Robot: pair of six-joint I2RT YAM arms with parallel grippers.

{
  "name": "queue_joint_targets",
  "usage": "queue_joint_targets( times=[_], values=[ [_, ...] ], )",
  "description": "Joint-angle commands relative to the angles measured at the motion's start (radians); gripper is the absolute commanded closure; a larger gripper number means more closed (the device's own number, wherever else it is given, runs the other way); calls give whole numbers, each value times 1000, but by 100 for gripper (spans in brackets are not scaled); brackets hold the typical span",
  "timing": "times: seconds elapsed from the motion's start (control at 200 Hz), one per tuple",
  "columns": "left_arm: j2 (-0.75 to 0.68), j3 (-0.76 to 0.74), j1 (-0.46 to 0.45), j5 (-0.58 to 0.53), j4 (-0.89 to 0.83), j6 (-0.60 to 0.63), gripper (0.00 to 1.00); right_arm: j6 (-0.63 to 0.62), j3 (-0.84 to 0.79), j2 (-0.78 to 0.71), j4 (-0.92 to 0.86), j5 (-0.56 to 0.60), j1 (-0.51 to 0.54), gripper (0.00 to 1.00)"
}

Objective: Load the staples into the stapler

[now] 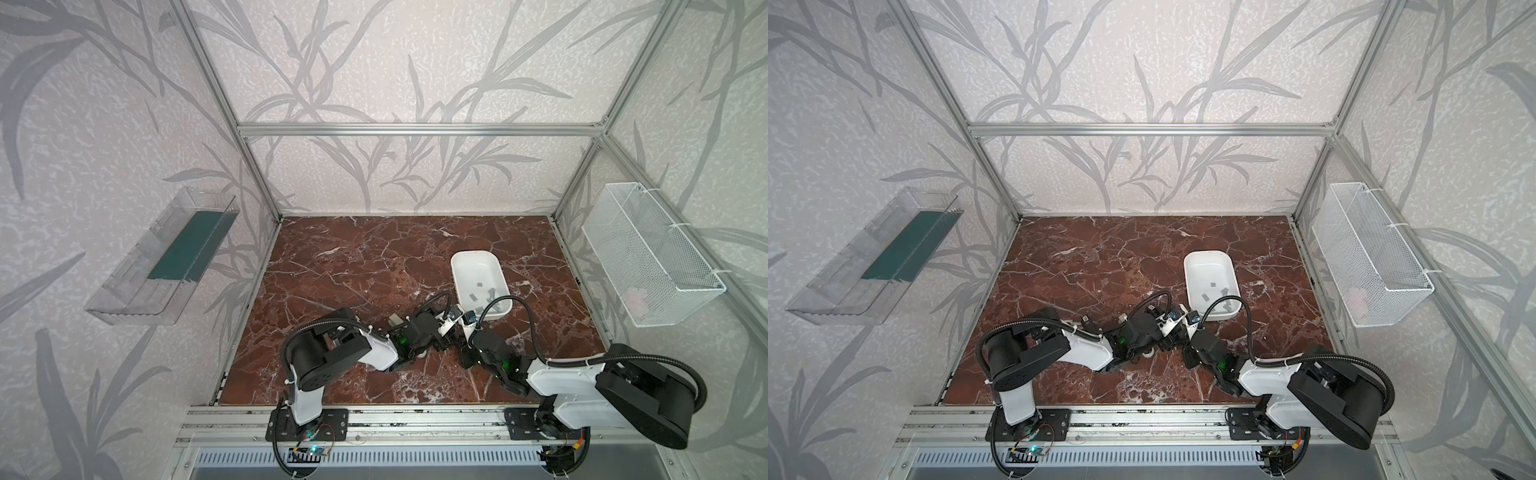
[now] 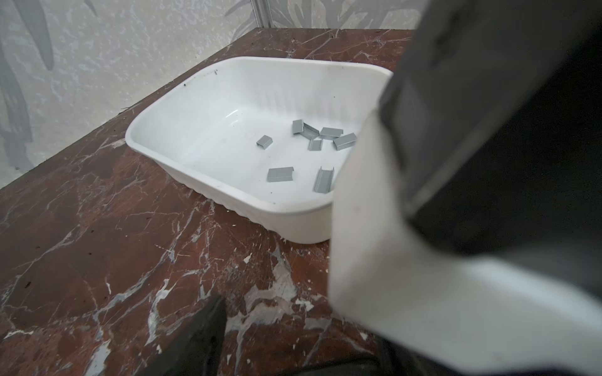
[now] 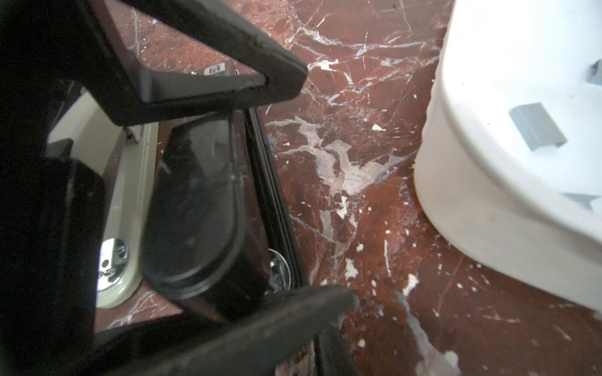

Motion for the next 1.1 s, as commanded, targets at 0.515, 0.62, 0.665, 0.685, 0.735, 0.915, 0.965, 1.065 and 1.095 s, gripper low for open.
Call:
queue_joint_targets(
  times=[0.515,0.62,0.665,0.685,0.735,0.915,0.965,1.065,1.095],
  values=[
    [-87,-114,3,249,228,88,19,77,-28,-175,-180,56,-47,72],
    [-161,-62,3,272,40,66,15,93,-13,-218,-242,60,-49,72],
    [-182,-41,4,282,-18,54,15,97,-10,-247,-268,62,-49,71],
    [-188,-33,4,280,-36,45,14,97,-9,-261,-281,62,-50,71],
    [-199,-9,5,285,-95,34,14,97,-5,-293,-309,60,-49,70],
    [-206,62,12,254,-222,-21,15,93,15,-394,-399,50,-49,70],
    [-222,75,15,191,-246,-62,19,83,27,-425,-418,21,-49,70],
    [-274,65,31,51,-268,-181,38,58,50,-469,-415,-56,-49,72],
    [-292,54,37,2,-265,-235,43,51,56,-476,-406,-81,-49,73]
  ],
)
